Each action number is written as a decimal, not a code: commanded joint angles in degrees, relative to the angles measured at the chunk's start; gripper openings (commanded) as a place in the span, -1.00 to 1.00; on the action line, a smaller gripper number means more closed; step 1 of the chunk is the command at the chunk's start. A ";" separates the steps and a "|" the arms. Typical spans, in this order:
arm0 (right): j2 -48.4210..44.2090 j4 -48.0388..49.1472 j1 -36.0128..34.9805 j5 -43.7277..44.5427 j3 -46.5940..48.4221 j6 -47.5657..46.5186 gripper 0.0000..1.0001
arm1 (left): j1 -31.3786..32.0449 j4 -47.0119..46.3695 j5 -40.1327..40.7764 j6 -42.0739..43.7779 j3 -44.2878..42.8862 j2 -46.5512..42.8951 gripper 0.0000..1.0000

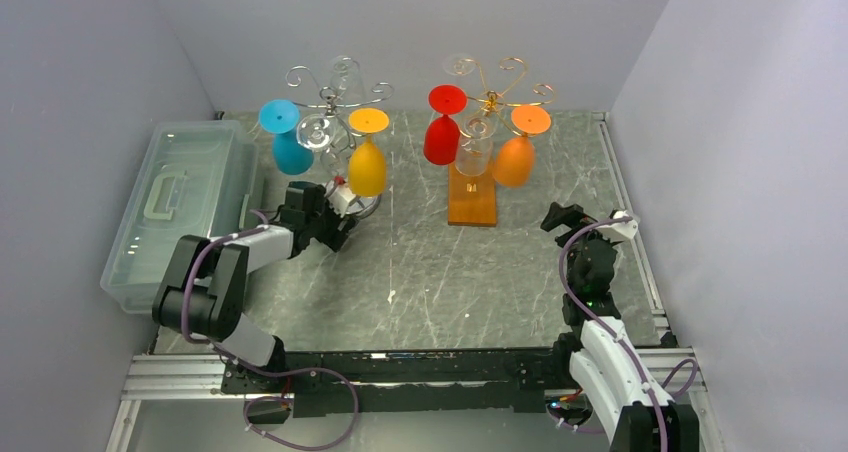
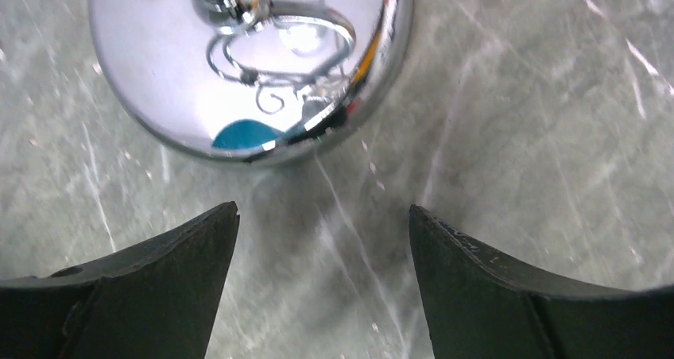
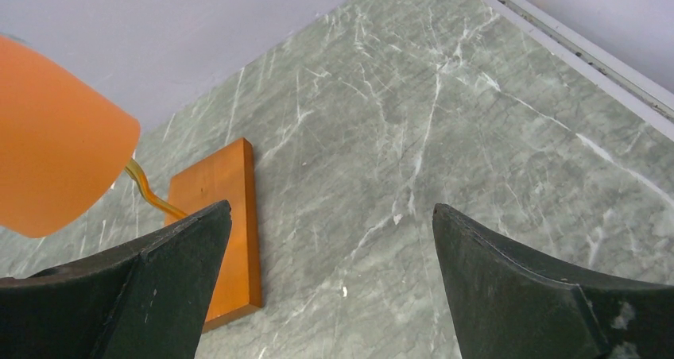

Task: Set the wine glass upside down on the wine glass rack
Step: Move the wine rack to the center of the board.

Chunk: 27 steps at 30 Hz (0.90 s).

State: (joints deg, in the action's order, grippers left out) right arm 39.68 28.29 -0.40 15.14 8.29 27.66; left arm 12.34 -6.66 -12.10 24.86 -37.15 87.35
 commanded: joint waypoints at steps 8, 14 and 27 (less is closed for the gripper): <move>0.35 3.96 0.14 0.42 0.00 2.40 1.00 | 0.41 -7.85 4.71 -0.19 -4.34 10.21 0.62; 0.21 4.75 0.14 0.33 -0.73 2.83 1.00 | 0.53 -6.84 5.32 -1.77 -7.74 13.69 0.58; 3.38 9.10 0.13 -0.41 -2.09 3.84 0.99 | 1.20 5.13 9.01 -3.76 -19.53 20.59 0.62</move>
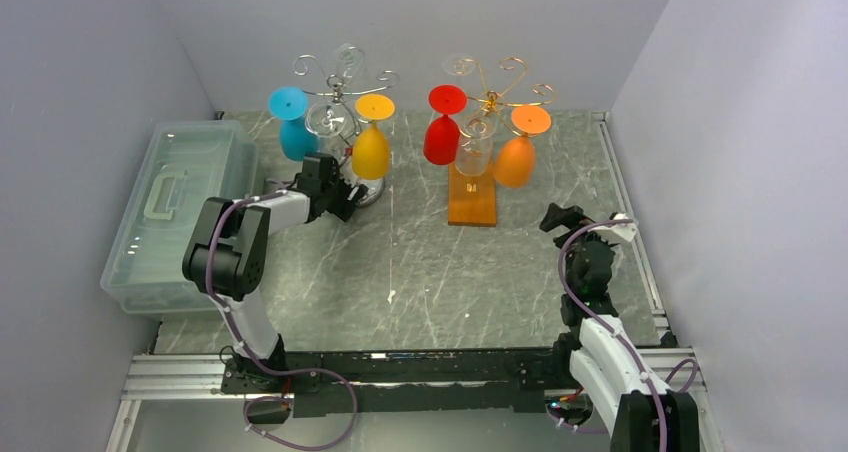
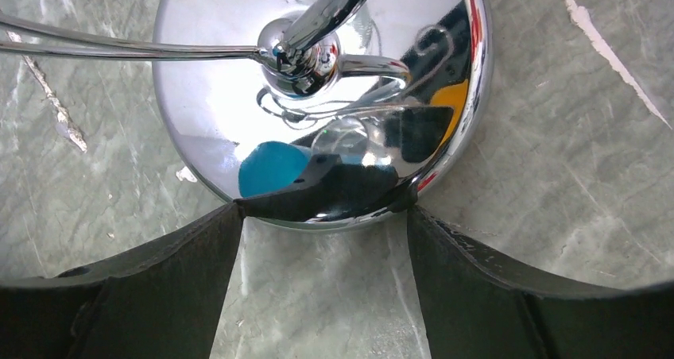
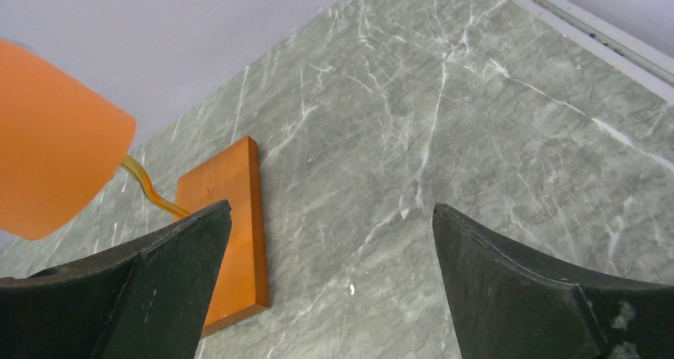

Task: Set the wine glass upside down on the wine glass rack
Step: Move the wine rack to the center of the board.

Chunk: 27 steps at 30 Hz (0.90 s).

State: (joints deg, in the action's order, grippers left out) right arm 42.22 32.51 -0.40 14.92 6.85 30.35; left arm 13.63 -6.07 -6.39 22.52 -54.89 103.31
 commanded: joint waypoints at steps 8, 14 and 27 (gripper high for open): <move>2.73 7.92 0.14 -0.33 -0.90 1.74 0.99 | -0.09 11.54 5.61 -1.70 -9.08 9.63 0.63; 3.84 9.20 0.14 -0.28 -1.11 1.98 1.00 | -0.05 10.56 6.01 -1.61 -8.21 9.22 0.64; 3.63 10.27 0.14 -0.33 -1.95 2.76 0.99 | 0.80 2.87 8.24 -1.79 -2.24 4.40 0.46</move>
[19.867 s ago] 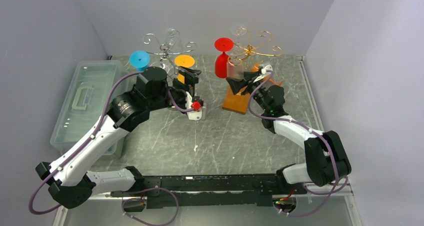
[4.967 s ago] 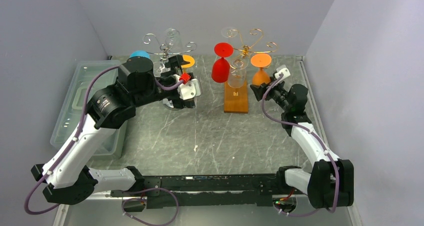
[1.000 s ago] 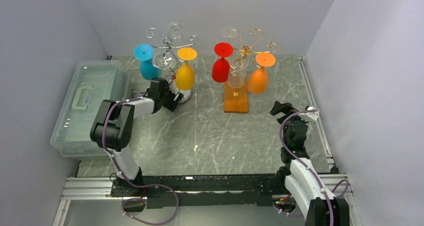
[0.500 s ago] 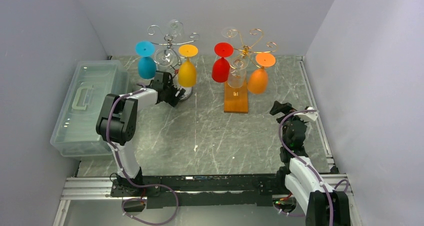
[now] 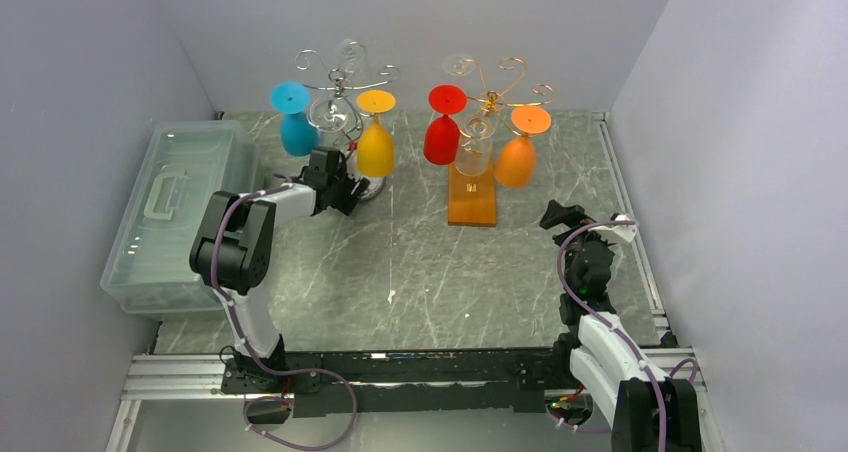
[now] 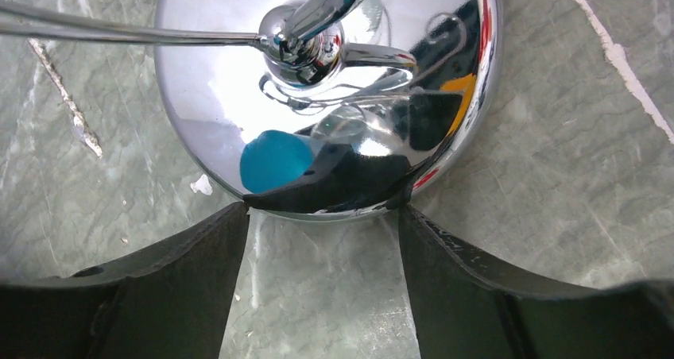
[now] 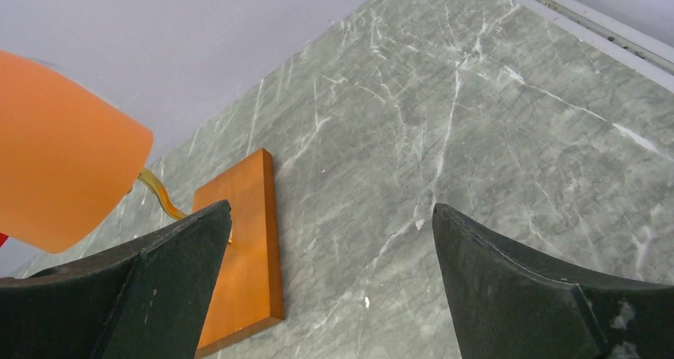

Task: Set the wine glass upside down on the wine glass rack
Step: Move the wine rack to the center of the board.

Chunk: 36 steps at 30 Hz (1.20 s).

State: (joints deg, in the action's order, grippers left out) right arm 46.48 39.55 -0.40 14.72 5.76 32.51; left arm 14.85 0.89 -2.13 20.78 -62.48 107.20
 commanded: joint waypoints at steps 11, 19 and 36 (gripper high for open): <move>-0.41 4.10 0.19 -0.48 -2.23 2.02 0.99 | 0.63 -7.83 4.37 2.18 8.29 -4.22 0.38; 0.44 5.75 0.15 -0.39 -3.04 2.89 0.99 | 3.00 -17.02 4.93 7.76 11.27 -4.00 0.37; 4.08 9.23 0.14 -0.83 -2.74 3.08 0.99 | 4.31 -25.95 6.22 12.47 7.65 7.05 0.36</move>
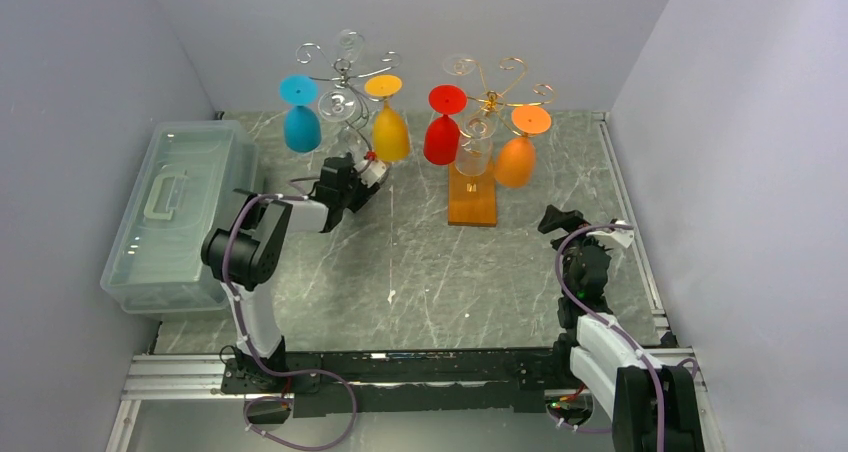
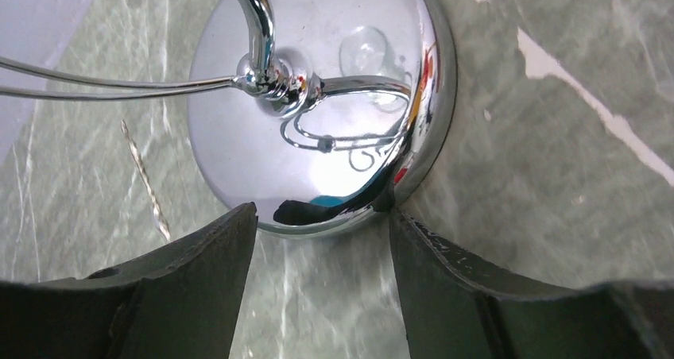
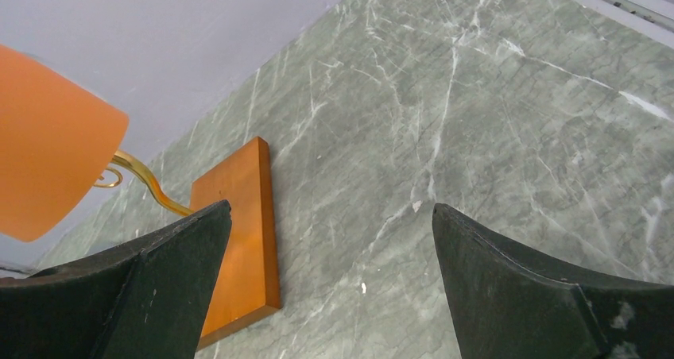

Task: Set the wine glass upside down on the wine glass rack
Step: Move the wine rack to the center of the board, then reset both arms

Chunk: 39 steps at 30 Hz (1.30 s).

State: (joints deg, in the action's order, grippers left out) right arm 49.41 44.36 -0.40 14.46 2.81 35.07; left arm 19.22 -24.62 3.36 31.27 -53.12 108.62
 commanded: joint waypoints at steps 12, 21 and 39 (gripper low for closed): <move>4.21 6.63 0.14 -0.40 1.07 -0.49 0.99 | -0.15 -0.60 0.05 3.38 -4.72 7.96 0.46; 4.06 5.95 0.14 -0.48 1.18 -0.78 0.99 | 1.26 -2.19 -2.38 8.51 6.28 -1.12 0.80; 3.81 1.57 2.10 -0.08 4.24 -5.84 0.99 | 9.45 11.13 -1.08 14.20 17.82 -17.20 0.92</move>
State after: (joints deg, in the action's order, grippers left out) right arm 52.82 45.47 1.13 14.48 4.58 31.83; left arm 28.34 -25.54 3.14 46.37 -37.63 94.74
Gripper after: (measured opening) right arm 0.994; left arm 0.955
